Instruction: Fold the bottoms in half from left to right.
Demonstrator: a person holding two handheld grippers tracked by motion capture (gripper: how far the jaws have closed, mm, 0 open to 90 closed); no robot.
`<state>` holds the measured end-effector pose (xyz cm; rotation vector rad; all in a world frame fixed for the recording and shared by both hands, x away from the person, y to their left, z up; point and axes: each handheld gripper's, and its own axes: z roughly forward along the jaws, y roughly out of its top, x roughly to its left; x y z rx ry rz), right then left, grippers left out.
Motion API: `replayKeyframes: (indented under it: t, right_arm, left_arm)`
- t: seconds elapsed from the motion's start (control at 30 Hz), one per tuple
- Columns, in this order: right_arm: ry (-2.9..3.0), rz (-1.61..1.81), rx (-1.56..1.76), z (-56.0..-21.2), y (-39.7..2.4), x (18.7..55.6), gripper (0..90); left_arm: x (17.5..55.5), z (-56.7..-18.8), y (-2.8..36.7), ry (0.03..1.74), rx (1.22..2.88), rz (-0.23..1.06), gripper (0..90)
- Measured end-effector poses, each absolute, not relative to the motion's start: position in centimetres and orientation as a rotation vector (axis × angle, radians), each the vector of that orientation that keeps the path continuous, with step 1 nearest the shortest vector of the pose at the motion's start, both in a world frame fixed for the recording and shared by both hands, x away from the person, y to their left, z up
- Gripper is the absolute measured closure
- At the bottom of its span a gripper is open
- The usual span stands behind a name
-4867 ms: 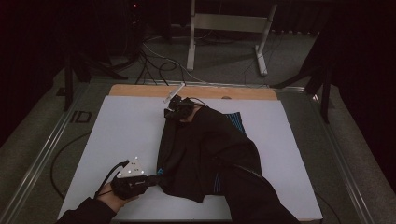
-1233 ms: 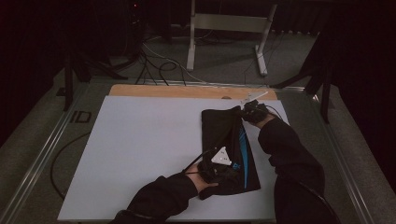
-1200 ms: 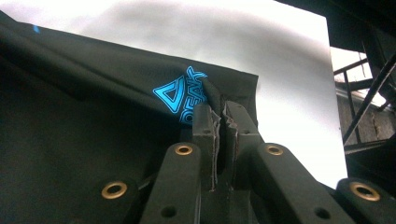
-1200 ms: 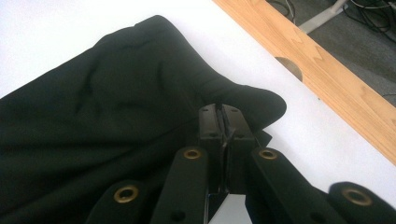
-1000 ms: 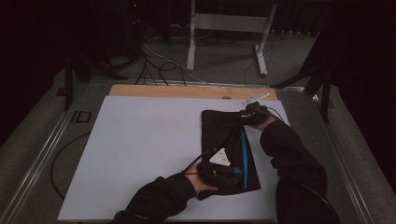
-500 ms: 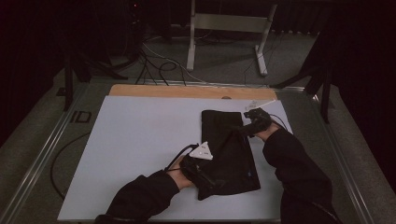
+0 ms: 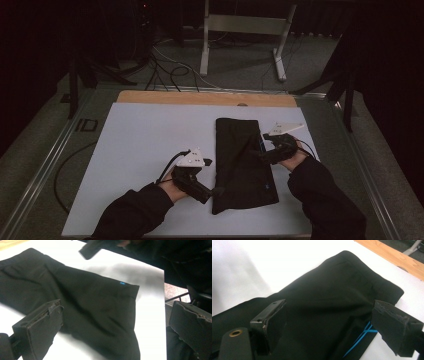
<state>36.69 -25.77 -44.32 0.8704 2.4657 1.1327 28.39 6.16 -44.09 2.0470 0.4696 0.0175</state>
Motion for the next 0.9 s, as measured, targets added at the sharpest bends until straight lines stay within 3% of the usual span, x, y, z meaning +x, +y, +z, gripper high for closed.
replayKeyframes:
  t: [0.9]
  right_arm:
    - [2.3,1.159,1.074,-46.3,-27.1,26.8,14.7]
  left_arm:
    - [28.4,-47.4,14.4,0.677,2.02,0.106,0.0]
